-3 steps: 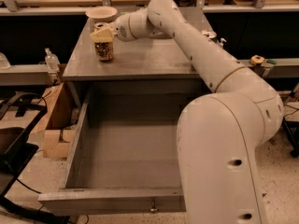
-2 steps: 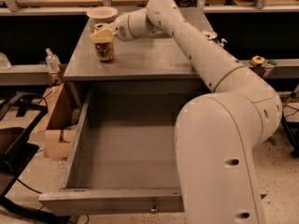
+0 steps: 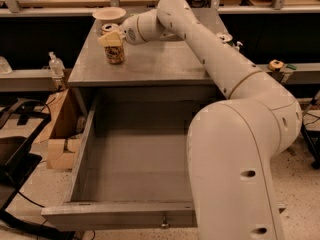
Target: Pick orange can from top drawer and place on counter
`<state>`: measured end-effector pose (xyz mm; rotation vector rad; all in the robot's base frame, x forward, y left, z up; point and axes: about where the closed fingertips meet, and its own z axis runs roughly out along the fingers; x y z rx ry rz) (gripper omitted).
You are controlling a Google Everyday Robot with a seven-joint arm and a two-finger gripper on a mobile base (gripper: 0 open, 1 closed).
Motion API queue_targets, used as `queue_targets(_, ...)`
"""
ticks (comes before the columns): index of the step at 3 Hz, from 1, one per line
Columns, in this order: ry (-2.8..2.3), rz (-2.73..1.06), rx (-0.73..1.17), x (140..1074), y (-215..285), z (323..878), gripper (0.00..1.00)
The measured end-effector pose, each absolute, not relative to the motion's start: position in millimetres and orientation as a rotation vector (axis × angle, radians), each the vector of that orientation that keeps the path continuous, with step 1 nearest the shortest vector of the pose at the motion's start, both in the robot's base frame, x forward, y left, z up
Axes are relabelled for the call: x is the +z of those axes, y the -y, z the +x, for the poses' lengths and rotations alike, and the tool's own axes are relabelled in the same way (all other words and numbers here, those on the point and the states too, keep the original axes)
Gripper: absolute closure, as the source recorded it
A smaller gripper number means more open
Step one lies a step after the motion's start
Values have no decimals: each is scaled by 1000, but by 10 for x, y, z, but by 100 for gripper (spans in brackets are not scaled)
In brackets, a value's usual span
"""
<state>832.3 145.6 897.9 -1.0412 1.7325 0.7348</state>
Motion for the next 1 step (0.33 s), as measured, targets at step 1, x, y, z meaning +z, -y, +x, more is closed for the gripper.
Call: queue_targets(1,-1733,-1044,739,8961,-1485,8318,0)
